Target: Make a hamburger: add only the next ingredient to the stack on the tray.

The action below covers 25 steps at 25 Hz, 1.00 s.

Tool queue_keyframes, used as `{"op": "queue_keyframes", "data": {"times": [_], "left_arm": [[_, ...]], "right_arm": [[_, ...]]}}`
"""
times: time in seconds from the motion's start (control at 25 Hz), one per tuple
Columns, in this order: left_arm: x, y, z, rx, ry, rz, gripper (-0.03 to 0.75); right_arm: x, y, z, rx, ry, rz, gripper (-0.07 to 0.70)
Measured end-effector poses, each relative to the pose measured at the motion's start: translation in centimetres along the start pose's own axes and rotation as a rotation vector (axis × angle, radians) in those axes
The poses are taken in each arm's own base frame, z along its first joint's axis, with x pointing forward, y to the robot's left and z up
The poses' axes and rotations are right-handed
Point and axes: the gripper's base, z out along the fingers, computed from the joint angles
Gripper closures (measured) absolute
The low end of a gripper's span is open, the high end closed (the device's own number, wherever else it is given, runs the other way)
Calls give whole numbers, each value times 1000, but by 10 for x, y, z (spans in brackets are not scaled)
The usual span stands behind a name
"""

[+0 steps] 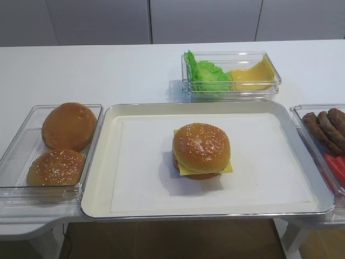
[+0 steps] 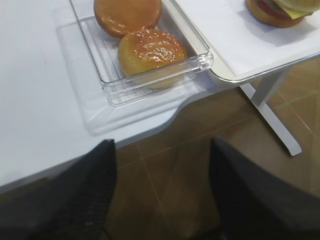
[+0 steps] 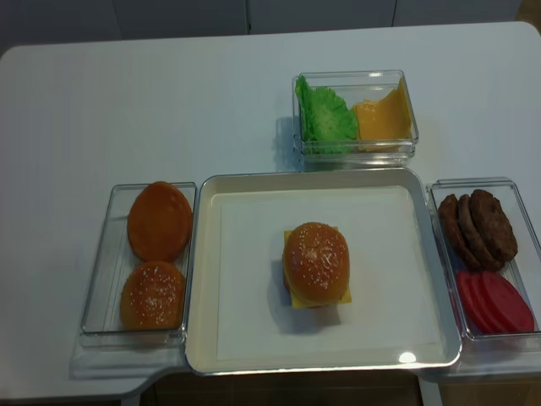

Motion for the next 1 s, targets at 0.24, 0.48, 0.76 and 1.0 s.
{"op": "queue_keyframes", "data": {"times": [0.24, 0.48, 0.76, 1.0], "left_arm": [[0, 0, 0, -6, -1, -4, 284], [0, -2, -1, -102, -10, -69, 284], [1, -3, -1, -182, -18, -123, 286], [1, -4, -1, -259, -26, -175, 287]], "right_arm": [[0, 0, 0, 0, 0, 0, 139], [0, 0, 0, 0, 0, 0, 139], [0, 0, 0, 0, 0, 0, 139], [0, 0, 0, 0, 0, 0, 139]]}}
